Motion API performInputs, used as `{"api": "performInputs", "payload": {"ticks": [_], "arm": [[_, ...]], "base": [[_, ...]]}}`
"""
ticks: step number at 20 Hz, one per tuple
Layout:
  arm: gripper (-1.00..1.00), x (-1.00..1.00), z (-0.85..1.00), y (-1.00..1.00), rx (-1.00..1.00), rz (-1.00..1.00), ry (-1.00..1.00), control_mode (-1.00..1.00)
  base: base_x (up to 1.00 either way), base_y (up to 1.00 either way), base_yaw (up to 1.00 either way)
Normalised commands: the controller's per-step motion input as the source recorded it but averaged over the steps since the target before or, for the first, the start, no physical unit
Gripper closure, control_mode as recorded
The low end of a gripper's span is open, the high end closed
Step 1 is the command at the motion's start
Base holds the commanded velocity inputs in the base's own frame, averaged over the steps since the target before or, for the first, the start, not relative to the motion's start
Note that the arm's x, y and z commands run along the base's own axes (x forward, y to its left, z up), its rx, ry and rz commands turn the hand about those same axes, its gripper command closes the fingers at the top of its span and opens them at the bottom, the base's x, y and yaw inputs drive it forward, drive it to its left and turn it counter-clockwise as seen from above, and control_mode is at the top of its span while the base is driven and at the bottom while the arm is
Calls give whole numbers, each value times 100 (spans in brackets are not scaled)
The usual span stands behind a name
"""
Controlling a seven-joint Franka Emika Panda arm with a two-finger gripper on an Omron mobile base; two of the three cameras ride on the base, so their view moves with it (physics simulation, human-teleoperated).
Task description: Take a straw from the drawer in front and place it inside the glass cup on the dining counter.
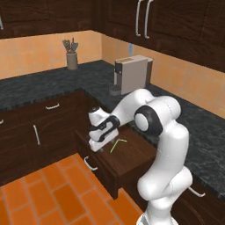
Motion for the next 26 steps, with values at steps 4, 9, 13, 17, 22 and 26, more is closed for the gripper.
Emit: {"api": "performInputs", "payload": {"ticks": [4, 9, 13, 17, 22, 26], "arm": [[-100, 25, -64, 0, 0, -2, 0, -100], [-100, 11, -56, 1, 3, -1, 0, -100], [-100, -12, -66, 40, 9, 0, 4, -100], [-100, -55, -44, 94, 7, -2, 3, -100], [-100, -67, -25, 100, 1, -10, 3, -100], [-100, -46, 2, 81, 0, -14, 2, -100]], "base": [[0, 0, 0], [0, 0, 0], [0, 0, 0], [0, 0, 0], [0, 0, 0], [0, 0, 0]]}}
